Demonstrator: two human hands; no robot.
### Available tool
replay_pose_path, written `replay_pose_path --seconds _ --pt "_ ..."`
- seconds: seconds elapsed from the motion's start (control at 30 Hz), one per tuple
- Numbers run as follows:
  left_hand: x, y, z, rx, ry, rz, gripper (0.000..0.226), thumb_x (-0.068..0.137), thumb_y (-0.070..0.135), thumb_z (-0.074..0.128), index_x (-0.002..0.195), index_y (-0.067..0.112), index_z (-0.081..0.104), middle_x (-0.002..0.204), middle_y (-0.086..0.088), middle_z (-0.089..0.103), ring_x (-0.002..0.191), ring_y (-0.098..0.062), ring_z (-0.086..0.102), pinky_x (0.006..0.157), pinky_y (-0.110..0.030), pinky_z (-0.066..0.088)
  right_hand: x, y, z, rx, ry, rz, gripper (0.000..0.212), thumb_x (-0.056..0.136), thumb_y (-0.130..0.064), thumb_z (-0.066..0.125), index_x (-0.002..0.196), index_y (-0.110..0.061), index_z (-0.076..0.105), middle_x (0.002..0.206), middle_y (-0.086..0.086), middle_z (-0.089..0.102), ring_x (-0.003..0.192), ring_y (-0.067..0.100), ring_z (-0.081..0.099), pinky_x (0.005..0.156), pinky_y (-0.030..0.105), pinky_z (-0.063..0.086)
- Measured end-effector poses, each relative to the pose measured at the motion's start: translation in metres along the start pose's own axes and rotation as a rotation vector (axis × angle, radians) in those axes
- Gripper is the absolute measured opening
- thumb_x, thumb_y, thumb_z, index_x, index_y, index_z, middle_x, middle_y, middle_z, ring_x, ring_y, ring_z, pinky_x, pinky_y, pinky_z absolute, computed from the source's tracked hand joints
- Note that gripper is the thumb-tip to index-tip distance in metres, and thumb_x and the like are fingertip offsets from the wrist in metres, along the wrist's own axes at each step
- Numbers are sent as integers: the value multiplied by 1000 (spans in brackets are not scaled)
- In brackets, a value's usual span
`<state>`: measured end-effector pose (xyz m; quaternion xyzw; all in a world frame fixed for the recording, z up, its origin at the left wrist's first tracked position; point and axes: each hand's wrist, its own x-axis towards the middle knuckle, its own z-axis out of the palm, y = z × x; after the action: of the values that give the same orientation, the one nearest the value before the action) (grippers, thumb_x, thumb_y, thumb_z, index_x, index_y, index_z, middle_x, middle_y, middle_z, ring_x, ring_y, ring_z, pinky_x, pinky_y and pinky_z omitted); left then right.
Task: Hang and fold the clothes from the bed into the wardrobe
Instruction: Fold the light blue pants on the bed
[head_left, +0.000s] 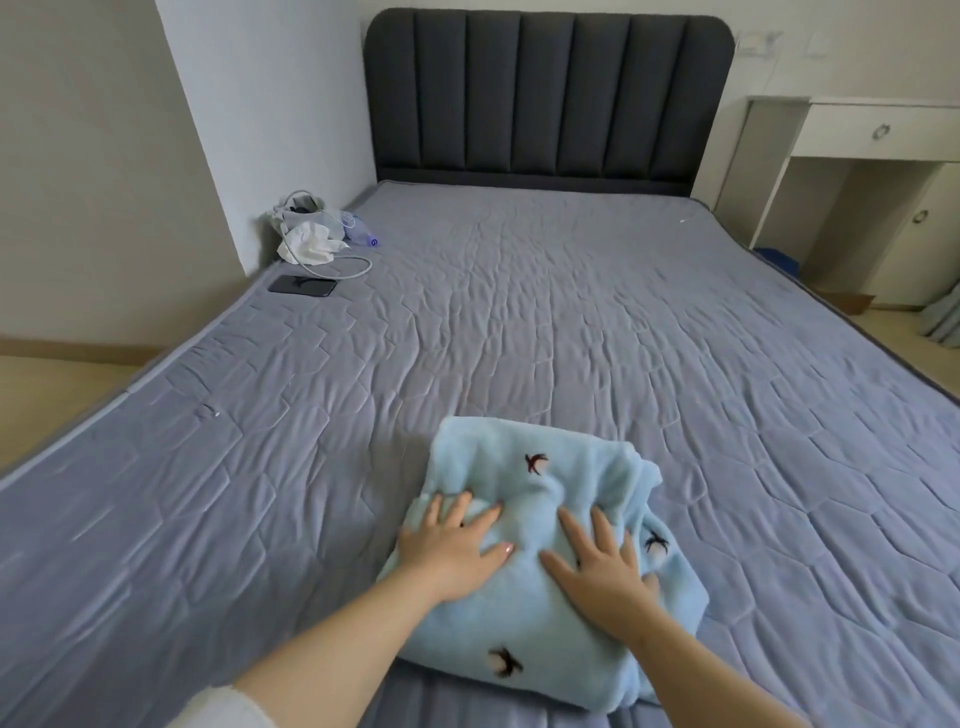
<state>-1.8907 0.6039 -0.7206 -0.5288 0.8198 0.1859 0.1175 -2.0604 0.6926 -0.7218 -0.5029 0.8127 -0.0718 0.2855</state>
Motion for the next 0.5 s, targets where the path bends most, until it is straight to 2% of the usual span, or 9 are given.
replay_pose_path --seconds 0.1,0.17,0.23,0.3,0.37,0.43,0.5 --pt "6 -1 -13 -91 36 9 57 86 71 23 140 53 15 156 16 1 144 -21 2 110 -53 10 5 0 -11 65 35 -11 64 85 -70 31 142 -53 8 157 -13 -5 145 24 -3 112 55 6" --pt "11 -1 -30 -193 203 -1 51 88 66 28 136 46 31 152 15 19 139 -19 21 107 -48 20 4 0 -24 130 209 7 64 85 -67 36 143 -49 13 157 -14 5 144 22 5 113 54 9" --pt "16 -7 -33 -246 352 -67 51 88 64 31 134 42 33 148 13 24 133 -21 29 103 -43 26 2 6 -28 185 323 114 73 81 -70 40 143 -47 9 157 -12 1 144 24 3 110 57 12" --pt "19 -16 -23 -400 285 -147 62 84 67 38 140 45 20 151 7 15 135 -26 24 106 -44 29 -1 13 -24 294 282 245 86 74 -77 44 143 -45 4 157 -8 -5 143 29 1 109 61 14" --pt "21 -22 -12 -760 165 -223 87 77 65 55 144 44 3 154 -1 11 138 -30 23 110 -47 28 1 17 -16 463 235 301 97 69 -77 51 145 -41 4 156 -1 0 141 34 6 109 61 17" --pt "24 -26 -4 -1067 169 -305 112 68 58 71 148 32 -4 153 -7 19 136 -30 29 109 -49 32 3 17 -11 590 234 306 102 67 -71 61 146 -37 6 153 6 13 138 35 19 108 58 24" --pt "27 -31 -1 -1211 170 -391 117 63 54 78 148 18 6 145 -12 35 129 -31 40 104 -48 38 4 16 -8 804 226 260 101 64 -62 71 143 -36 14 140 7 37 123 33 42 101 53 37"
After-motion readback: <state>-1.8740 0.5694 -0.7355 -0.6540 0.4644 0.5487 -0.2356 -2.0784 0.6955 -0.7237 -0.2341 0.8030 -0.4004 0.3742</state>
